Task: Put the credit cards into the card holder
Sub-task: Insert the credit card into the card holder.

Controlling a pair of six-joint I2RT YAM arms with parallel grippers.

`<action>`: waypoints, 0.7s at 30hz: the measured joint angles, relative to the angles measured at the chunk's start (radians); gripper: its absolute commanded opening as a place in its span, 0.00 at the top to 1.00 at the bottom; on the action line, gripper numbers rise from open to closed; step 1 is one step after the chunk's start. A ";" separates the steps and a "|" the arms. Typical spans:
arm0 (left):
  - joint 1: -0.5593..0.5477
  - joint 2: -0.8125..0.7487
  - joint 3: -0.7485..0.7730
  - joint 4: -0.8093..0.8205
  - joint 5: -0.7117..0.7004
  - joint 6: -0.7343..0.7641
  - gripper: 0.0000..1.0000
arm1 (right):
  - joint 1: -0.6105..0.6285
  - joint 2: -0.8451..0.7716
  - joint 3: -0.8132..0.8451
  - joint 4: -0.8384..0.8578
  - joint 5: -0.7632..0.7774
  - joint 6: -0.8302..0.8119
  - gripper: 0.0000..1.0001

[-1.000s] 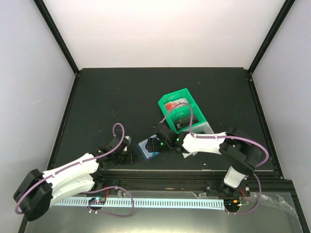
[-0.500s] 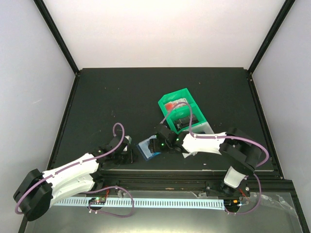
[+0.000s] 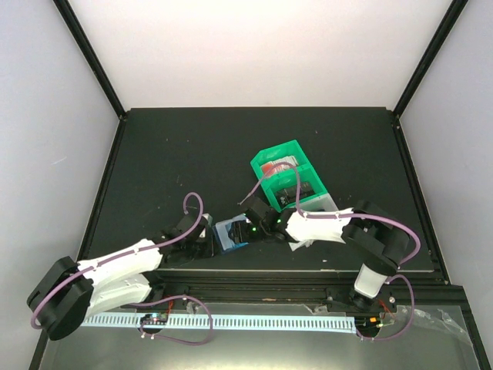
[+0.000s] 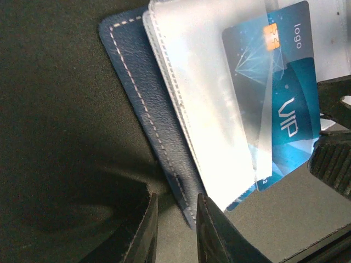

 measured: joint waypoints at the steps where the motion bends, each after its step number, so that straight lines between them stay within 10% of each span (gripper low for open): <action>1: 0.000 0.006 0.001 0.006 0.001 0.000 0.80 | 0.000 0.003 0.000 0.009 -0.010 0.000 0.34; 21: 0.000 0.022 0.002 0.018 0.006 0.008 0.85 | 0.001 0.045 -0.009 0.145 -0.068 0.069 0.38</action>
